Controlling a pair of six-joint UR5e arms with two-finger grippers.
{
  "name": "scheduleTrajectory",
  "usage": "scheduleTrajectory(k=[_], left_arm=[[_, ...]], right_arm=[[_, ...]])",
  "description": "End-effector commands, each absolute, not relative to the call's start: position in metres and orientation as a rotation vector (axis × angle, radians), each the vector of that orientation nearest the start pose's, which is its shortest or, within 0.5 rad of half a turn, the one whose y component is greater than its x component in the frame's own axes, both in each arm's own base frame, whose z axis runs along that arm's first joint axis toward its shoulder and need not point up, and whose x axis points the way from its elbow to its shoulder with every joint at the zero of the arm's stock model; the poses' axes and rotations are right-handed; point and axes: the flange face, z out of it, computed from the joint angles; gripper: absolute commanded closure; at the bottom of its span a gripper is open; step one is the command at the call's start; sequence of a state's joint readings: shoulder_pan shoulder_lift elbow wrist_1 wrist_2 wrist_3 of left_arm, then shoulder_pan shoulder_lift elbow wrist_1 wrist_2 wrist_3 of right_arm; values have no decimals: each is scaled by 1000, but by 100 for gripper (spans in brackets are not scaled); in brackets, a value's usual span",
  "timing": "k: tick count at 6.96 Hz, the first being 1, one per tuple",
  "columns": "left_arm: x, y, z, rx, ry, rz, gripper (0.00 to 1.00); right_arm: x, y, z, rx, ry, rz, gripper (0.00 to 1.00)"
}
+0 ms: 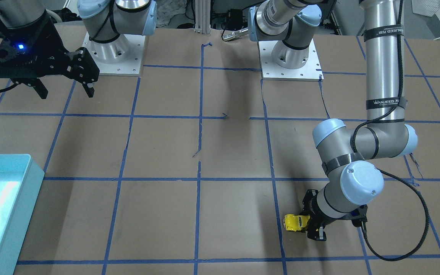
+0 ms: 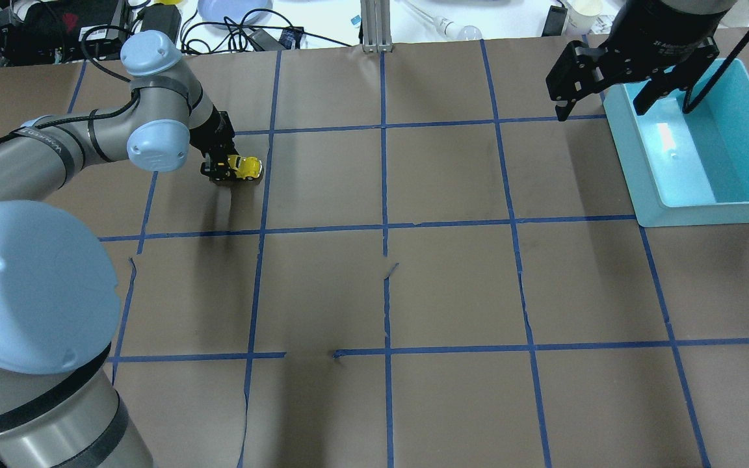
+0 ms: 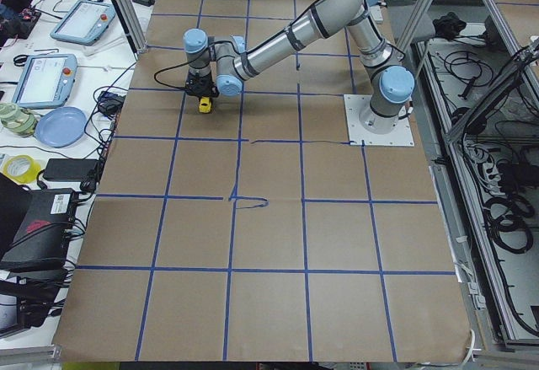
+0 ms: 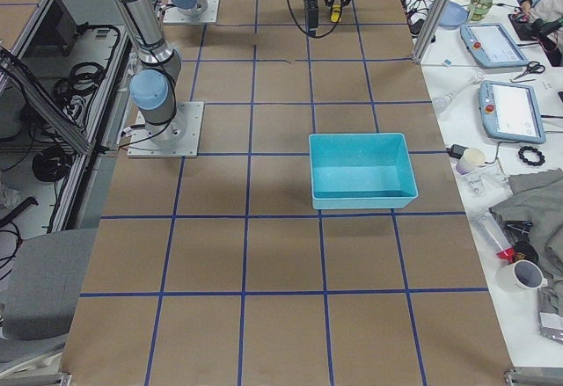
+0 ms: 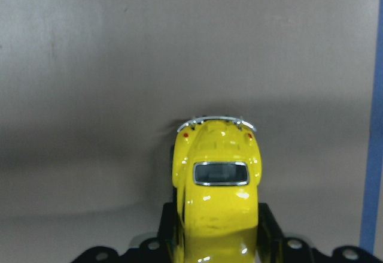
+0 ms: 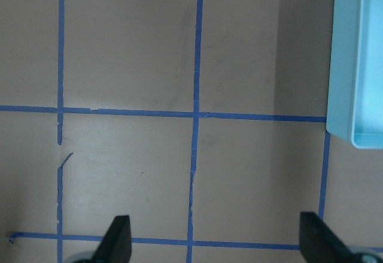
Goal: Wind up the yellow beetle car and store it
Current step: 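Pull the held car backward toward the left arm's base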
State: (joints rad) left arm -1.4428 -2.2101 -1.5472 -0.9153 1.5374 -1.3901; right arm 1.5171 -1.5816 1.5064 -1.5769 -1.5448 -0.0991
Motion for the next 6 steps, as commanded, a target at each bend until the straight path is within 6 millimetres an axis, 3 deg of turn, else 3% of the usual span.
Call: scheduleTrajectory(k=[1, 4, 6], left_arm=[[-12, -693, 183, -2147, 2333, -56, 100], [46, -689, 181, -2082, 2372, -66, 100], [74, -691, 184, -2106, 2352, -84, 100]], right_arm=[[110, -500, 526, -71, 3117, -130, 0], [110, -500, 526, -71, 3118, -130, 0], [110, -500, 525, -71, 3117, -127, 0]])
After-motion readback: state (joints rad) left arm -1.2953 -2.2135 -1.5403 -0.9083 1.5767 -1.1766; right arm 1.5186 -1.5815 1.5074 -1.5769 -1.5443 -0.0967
